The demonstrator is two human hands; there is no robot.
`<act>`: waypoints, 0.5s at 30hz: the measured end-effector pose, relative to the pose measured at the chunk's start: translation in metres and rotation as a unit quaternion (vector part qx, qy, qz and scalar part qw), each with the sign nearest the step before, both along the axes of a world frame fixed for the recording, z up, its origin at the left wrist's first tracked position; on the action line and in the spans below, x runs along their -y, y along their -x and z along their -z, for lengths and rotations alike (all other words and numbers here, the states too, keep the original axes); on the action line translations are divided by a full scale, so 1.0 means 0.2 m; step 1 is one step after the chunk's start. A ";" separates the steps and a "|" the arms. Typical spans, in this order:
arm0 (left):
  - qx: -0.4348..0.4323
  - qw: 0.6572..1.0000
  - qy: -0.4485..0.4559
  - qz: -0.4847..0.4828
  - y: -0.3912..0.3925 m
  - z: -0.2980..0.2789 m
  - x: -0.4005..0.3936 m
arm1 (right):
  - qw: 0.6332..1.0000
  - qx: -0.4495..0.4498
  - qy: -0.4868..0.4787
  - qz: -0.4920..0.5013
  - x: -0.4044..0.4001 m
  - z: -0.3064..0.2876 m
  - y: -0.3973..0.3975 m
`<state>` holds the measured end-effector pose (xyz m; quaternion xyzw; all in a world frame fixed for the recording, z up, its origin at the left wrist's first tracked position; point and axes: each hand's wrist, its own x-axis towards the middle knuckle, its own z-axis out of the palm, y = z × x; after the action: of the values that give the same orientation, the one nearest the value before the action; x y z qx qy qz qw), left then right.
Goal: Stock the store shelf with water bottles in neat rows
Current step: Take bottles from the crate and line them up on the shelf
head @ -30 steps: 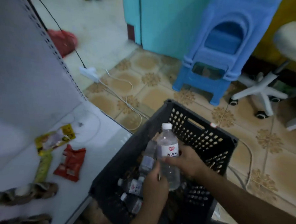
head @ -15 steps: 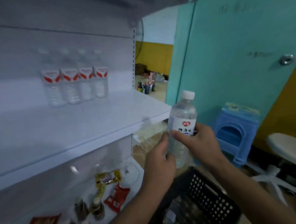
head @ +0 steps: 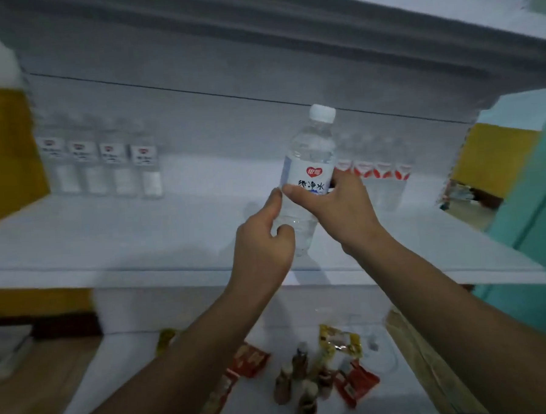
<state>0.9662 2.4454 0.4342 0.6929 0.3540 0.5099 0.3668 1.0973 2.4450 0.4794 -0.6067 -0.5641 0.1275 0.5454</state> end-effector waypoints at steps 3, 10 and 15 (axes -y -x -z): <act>-0.023 0.996 0.011 -0.084 0.27 -0.05 -0.05 | 0.997 -0.003 0.002 -0.072 -0.14 0.00 0.29; -0.108 0.981 0.000 -0.160 0.61 -0.08 -0.17 | 0.991 0.011 0.004 -0.130 -0.46 -0.01 0.62; -0.177 0.965 0.042 -0.187 0.68 0.05 -0.37 | 0.992 0.008 0.025 -0.124 -0.85 0.01 0.68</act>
<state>0.8294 2.5192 0.4235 0.6775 0.5579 0.4234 0.2246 0.9619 2.6158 0.4774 -0.5467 -0.6358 0.2034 0.5054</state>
